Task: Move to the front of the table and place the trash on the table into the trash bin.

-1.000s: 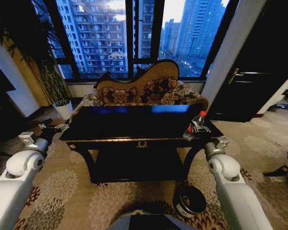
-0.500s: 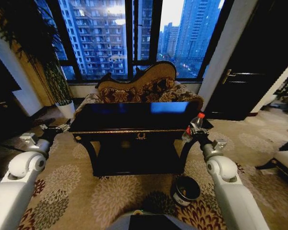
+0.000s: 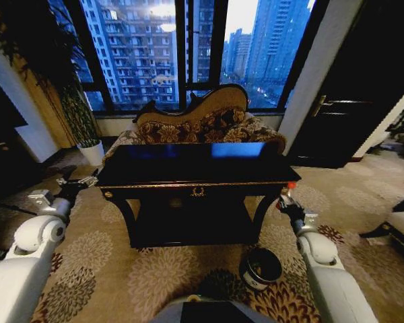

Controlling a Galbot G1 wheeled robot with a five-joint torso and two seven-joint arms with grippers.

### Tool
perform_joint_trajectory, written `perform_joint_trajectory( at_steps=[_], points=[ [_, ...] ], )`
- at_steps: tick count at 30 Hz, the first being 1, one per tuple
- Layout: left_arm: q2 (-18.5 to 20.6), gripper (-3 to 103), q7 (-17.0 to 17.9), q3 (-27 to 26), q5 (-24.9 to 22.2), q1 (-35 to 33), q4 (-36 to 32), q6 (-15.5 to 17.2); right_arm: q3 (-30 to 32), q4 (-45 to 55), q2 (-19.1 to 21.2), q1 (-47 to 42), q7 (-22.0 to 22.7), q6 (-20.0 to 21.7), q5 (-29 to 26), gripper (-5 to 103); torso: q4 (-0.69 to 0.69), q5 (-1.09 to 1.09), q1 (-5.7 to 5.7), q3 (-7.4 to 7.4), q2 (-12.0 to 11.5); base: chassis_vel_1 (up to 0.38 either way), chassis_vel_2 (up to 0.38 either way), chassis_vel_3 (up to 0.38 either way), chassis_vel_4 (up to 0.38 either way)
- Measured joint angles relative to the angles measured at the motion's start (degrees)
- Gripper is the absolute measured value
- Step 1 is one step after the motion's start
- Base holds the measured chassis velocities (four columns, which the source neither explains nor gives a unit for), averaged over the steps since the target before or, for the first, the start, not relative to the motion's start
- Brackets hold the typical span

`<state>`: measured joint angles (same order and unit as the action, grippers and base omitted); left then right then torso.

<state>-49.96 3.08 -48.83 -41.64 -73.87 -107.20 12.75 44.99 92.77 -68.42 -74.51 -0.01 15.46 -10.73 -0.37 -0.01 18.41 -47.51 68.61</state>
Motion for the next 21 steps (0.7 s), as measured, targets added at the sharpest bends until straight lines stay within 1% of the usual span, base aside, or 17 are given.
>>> perform_joint_trajectory(
  at_steps=[2, 3, 5, 6, 7, 8, 10, 11, 12, 14, 16, 21],
  points=[
    [-0.4, 100, 0.0, 0.1, 0.1, 0.0, 0.1, -0.1, -0.8, -4.7, -1.1, 1.0, 0.0, -0.9, 2.3, 29, 0.00, -0.01, 0.01, 0.00, 0.0, 0.000, 0.000, 0.000, 0.000],
    [-0.4, 100, 0.0, 0.1, 0.1, 0.0, 0.1, -0.1, -0.8, -4.7, -1.1, 1.0, 0.0, -0.9, 2.3, 29, 0.00, -0.01, 0.01, 0.00, 0.0, 0.000, 0.000, 0.000, 0.000],
    [-0.9, 100, -0.1, 0.1, 0.1, -0.4, -0.2, -0.2, -1.7, -14.1, -2.8, 3.1, 0.0, -4.0, 8.9, 29, 0.00, 0.00, 0.01, 0.00, 0.0, 0.000, 0.000, 0.000, 0.000],
    [-1.1, 100, -0.1, 0.0, 0.2, -0.5, -0.3, -0.2, -1.9, -16.9, -3.2, 3.8, 0.0, -5.2, 11.0, 29, 0.00, 0.00, 0.01, 0.00, 0.0, 0.000, 0.000, 0.000, 0.000],
    [-1.2, 100, -0.1, -0.1, 0.2, -0.7, -0.6, -0.2, -2.0, -23.0, -3.9, 5.6, 0.0, -7.9, 14.8, 29, -0.01, 0.03, 0.00, 0.00, 0.0, 0.000, 0.000, 0.000, 0.000],
    [-1.2, 100, -0.1, -0.1, 0.2, -0.7, -0.6, -0.2, -2.0, -23.0, -3.9, 5.6, 0.0, -7.9, 14.8, 29, -0.01, 0.03, 0.00, 0.00, 0.0, 0.000, 0.000, 0.000, 0.000],
    [-1.3, 100, -0.1, -0.3, 0.2, -0.9, -0.7, -0.3, -2.3, -30.1, -4.3, 7.8, 0.0, -10.5, 17.5, 29, 0.00, 0.01, 0.01, 0.00, 0.0, 0.000, 0.000, 0.000, 0.000],
    [-1.2, 100, -0.1, -0.5, 0.2, -1.2, -0.7, -0.4, -2.9, -34.7, -4.2, 9.3, 0.0, -11.8, 18.1, 29, 0.00, 0.01, 0.01, 0.00, 0.0, 0.000, 0.000, 0.000, 0.000],
    [-1.2, 100, -0.1, -0.5, 0.2, -1.2, -0.7, -0.4, -2.9, -34.7, -4.2, 9.3, 0.0, -11.8, 18.1, 29, 0.00, 0.01, 0.01, 0.00, 0.0, 0.000, 0.000, 0.000, 0.000],
    [-0.9, 100, -0.2, -0.7, 0.2, -1.4, -0.7, -0.6, -3.3, -39.7, -3.8, 11.1, 0.0, -12.9, 18.4, 29, 0.00, 0.01, 0.01, 0.00, 0.0, 0.000, 0.000, 0.000, 0.000],
    [-0.8, 100, -0.2, -0.8, 0.1, -1.4, -0.8, -0.6, -3.4, -41.1, -3.5, 11.5, 0.0, -13.0, 18.5, 29, 0.00, -0.02, 0.01, 0.00, 0.0, 0.000, 0.000, 0.000, 0.000],
    [-0.6, 100, -0.3, -0.7, 0.1, -1.2, -0.7, -0.8, -3.4, -42.6, -3.5, 11.5, 0.0, -13.0, 18.2, 29, -0.02, 0.00, 0.00, 0.00, 0.0, 0.000, 0.000, 0.000, 0.000]
  ],
)
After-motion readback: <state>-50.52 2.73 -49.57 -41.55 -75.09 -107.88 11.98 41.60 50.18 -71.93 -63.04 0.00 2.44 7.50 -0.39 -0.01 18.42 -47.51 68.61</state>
